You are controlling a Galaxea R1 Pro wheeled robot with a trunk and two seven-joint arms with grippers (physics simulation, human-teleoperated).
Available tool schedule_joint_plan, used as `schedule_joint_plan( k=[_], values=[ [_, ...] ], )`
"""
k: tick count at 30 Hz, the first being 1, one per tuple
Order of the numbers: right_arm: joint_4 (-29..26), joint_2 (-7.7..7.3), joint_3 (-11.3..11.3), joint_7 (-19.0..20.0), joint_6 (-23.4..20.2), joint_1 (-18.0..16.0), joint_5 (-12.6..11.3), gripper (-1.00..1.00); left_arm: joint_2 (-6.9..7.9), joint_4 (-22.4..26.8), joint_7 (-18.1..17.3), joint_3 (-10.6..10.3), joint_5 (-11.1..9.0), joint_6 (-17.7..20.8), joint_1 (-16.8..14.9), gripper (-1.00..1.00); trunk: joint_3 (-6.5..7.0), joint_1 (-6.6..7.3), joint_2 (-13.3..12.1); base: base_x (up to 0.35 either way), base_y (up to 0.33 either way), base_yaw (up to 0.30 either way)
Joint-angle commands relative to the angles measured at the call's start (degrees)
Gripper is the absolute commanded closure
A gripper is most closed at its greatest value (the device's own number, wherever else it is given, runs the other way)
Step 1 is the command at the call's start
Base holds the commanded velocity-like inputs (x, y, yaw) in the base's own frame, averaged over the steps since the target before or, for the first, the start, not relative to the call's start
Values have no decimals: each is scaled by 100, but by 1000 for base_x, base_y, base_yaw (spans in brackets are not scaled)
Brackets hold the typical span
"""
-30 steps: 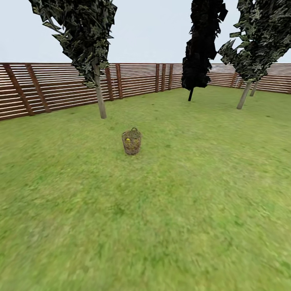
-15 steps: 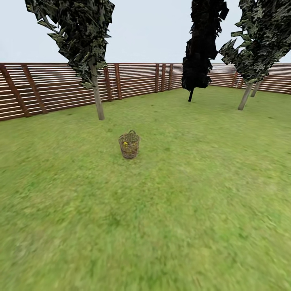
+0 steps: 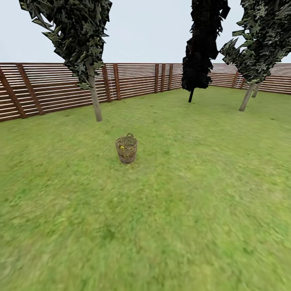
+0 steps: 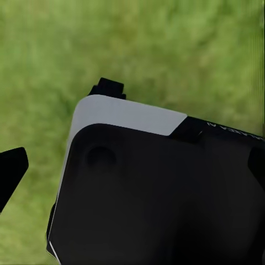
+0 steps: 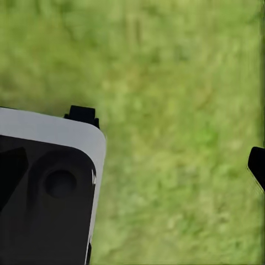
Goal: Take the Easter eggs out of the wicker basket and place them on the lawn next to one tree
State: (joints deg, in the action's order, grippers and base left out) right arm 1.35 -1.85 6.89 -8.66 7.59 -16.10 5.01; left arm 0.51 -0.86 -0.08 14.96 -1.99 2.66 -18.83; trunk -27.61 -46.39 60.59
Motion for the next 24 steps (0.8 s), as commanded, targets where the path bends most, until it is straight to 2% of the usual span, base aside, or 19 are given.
schedule_joint_plan(
  k=[1, 24],
  values=[
    [14, 1, 23, -31, 14, -7, 53, -100, 1, -10, -1, 16, -21, 10, -6, -100, -5, -3, 3, 324, -90, 0],
    [14, 1, 23, -31, 14, -6, 53, -100, 1, -9, -1, 16, -21, 9, -6, -100, -5, -3, 3, 324, -90, 0]
  ],
)
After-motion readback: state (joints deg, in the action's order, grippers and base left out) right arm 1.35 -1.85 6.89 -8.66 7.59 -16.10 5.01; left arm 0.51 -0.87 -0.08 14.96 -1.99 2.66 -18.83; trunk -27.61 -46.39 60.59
